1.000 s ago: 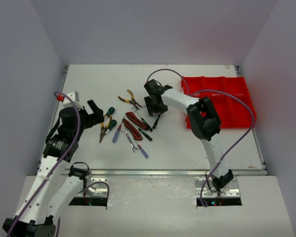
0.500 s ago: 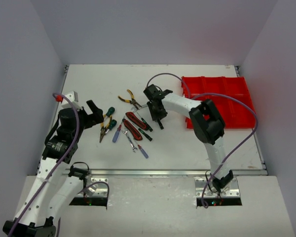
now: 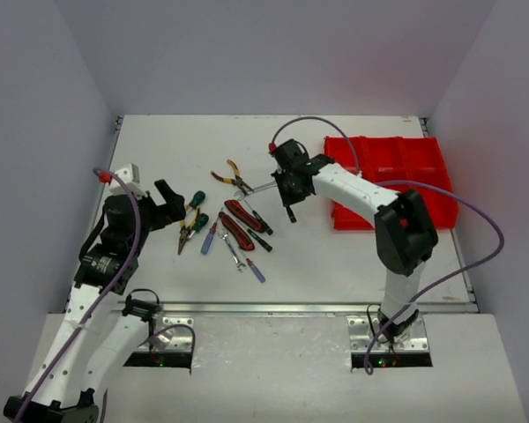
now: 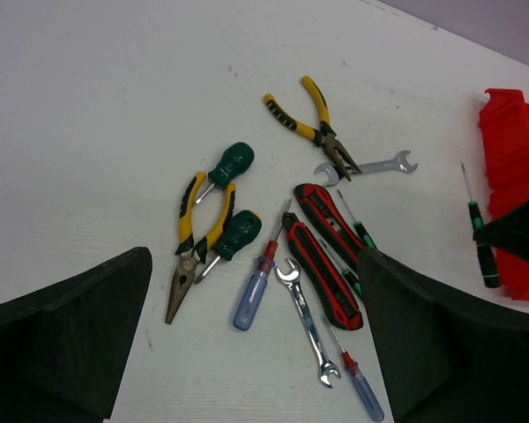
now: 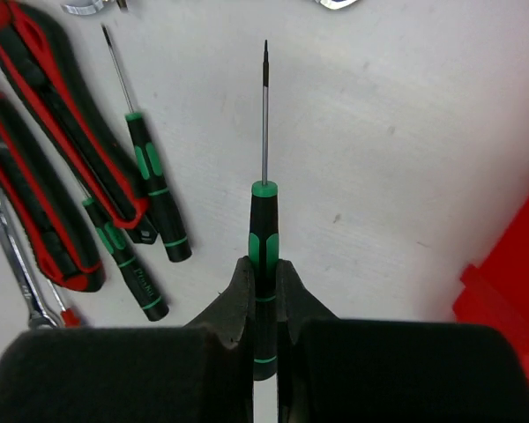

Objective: Sort the tools into containers

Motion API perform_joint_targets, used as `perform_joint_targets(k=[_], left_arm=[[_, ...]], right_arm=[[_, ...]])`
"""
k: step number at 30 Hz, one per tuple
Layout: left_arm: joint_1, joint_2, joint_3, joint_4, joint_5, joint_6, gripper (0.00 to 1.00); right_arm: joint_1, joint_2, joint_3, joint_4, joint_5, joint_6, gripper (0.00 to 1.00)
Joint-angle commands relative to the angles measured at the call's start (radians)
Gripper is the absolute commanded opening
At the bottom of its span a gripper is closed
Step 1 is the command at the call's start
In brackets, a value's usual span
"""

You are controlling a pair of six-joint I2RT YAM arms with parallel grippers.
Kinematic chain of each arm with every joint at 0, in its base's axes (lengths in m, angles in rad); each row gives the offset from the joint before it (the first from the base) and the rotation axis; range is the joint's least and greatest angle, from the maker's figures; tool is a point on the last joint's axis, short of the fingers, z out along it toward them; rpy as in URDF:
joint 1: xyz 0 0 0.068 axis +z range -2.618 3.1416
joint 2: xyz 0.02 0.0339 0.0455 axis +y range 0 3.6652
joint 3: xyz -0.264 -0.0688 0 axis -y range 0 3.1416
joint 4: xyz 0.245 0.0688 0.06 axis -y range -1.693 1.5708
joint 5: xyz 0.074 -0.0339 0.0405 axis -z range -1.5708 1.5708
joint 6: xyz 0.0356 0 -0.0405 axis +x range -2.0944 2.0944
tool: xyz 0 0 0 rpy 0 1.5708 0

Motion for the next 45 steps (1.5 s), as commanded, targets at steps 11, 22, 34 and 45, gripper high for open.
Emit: perform_joint_targets(k=[11,22,34,45], left_arm=[[-0.037,-0.014,0.018,0.027,0.004,-0.003,1.0],[-0.041,0.02,0.021,0.028,-0.003,-0.002,1.0],[-0.041,0.017,0.019,0.028,-0.005,-0.003,1.0],[-0.041,-0.035,0.032,0.001,-0.094,-0.028,1.0]], right_arm=[[-0.409,0.097,0.44,0.117,0.171,-0.068,0.0],[-0.481,0.29,0.512,0.163,0.112,0.028,0.0],[-0.477,0.119,0.348,0.186,0.021,0.114,0.64],[-0.094,-0.068,0.188,0.145,-0.134,-0.148,0.69]])
